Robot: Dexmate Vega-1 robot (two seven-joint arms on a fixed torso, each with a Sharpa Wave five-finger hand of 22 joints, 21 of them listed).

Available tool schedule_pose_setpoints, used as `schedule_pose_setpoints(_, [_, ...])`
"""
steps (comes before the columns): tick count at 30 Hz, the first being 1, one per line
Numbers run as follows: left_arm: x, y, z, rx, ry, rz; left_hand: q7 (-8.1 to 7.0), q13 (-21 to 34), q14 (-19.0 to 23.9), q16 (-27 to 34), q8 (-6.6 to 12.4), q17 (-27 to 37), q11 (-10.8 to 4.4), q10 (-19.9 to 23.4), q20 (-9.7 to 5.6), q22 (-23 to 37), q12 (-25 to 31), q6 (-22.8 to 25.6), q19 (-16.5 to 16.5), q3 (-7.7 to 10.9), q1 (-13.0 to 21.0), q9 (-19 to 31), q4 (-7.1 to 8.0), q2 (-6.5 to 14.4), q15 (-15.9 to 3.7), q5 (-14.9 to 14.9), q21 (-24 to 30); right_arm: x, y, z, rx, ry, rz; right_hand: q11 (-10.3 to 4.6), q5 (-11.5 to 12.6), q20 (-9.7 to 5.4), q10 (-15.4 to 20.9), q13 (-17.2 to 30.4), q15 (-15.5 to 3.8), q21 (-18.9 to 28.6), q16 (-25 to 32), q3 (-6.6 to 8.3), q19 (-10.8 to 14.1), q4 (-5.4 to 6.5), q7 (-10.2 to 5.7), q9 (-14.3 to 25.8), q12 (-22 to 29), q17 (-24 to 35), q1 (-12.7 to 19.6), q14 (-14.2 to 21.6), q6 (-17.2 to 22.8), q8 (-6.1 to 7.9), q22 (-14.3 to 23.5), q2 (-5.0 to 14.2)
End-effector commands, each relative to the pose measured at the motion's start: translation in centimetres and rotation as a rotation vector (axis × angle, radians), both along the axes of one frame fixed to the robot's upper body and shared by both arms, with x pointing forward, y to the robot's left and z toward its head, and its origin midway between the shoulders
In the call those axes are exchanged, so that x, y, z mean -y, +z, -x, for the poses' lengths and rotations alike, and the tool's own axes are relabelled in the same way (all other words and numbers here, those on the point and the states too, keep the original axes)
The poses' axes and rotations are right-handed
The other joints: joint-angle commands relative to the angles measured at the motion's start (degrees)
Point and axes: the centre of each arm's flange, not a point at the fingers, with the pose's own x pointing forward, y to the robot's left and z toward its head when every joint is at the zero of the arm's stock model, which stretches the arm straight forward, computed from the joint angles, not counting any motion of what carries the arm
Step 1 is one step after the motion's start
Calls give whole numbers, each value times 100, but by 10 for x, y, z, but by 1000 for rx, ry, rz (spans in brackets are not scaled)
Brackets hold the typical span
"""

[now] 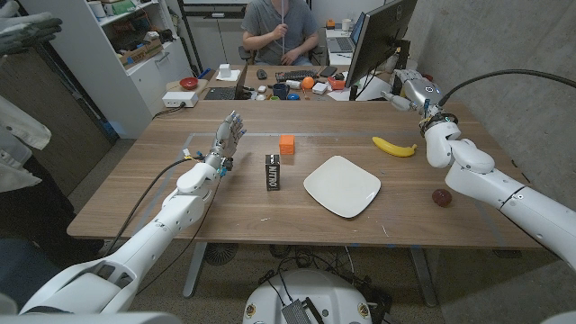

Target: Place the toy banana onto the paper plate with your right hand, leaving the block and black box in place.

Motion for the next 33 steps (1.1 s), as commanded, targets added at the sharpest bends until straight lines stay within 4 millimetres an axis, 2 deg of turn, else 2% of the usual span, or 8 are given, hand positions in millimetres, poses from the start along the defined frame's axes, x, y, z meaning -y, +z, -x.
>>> schedule_pose_setpoints(1, [0,0,-1,-4,-4,2,29,13,-605,-17,-13,25,16,-293,22,23,-8,-27,-3,-24,41,29,-17,558,28,34,-31,-3,-3,-4,-51,-74,68,6,-11,36,-72,30,-6,-66,-15,39,-48,-78,-20,24,-50,12,145,-47,-86,-12,27,5])
schedule_pose_setpoints(4, [-2,-1,0,-6,-2,3,29,13,-603,-19,-14,25,22,-292,23,23,-9,-29,-1,-25,41,29,-17,557,27,34,-38,1,-6,-10,-93,-68,47,0,-8,106,-96,31,-12,-85,-14,60,-40,-112,-37,25,-59,10,204,-49,-107,-9,27,14])
schedule_pose_setpoints(8, [-3,-1,0,-5,0,3,30,13,-602,-20,-15,25,23,-292,23,24,-10,-31,1,-27,41,29,-17,557,25,34,-44,2,-9,-14,-112,-73,51,16,-9,125,-117,33,18,-106,-17,79,-27,-142,-74,26,-66,8,262,-58,-79,11,26,22])
schedule_pose_setpoints(15, [-2,0,-1,-4,-3,-1,27,13,-601,-24,-16,25,17,-295,23,24,-14,-28,7,-30,42,29,-17,556,25,34,-58,6,-12,-20,-152,-89,60,4,-15,-75,-155,35,6,-129,-16,105,57,-187,-93,30,-75,6,369,-66,-64,28,28,29])
schedule_pose_setpoints(33, [1,0,-4,-13,-6,-3,29,13,-601,-33,-18,25,22,-288,31,25,-16,-28,19,-39,43,29,-19,552,28,34,-90,15,-36,-30,-254,-113,76,-46,-29,-90,-90,38,-24,-168,22,84,100,-184,-142,33,-45,14,400,14,-20,50,29,6])
